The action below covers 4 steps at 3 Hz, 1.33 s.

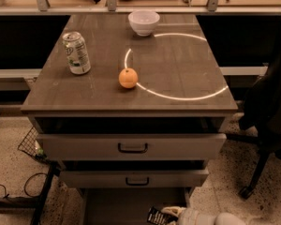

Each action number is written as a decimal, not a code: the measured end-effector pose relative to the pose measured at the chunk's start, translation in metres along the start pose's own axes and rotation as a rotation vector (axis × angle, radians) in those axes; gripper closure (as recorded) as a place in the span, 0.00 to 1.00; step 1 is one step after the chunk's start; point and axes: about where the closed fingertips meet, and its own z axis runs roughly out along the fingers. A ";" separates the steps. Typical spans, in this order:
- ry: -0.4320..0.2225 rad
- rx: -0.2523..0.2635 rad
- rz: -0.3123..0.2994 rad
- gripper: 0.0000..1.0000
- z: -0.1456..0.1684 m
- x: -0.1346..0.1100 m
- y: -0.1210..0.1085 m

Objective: Place rxbar chocolate into bottom drawer

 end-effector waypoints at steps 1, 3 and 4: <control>0.007 -0.068 -0.028 1.00 0.055 -0.003 0.005; 0.012 -0.237 -0.074 1.00 0.175 -0.006 0.037; 0.027 -0.295 -0.058 1.00 0.214 0.011 0.051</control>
Offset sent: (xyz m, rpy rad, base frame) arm 0.0474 0.1784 -0.1133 -0.0132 0.0842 0.2887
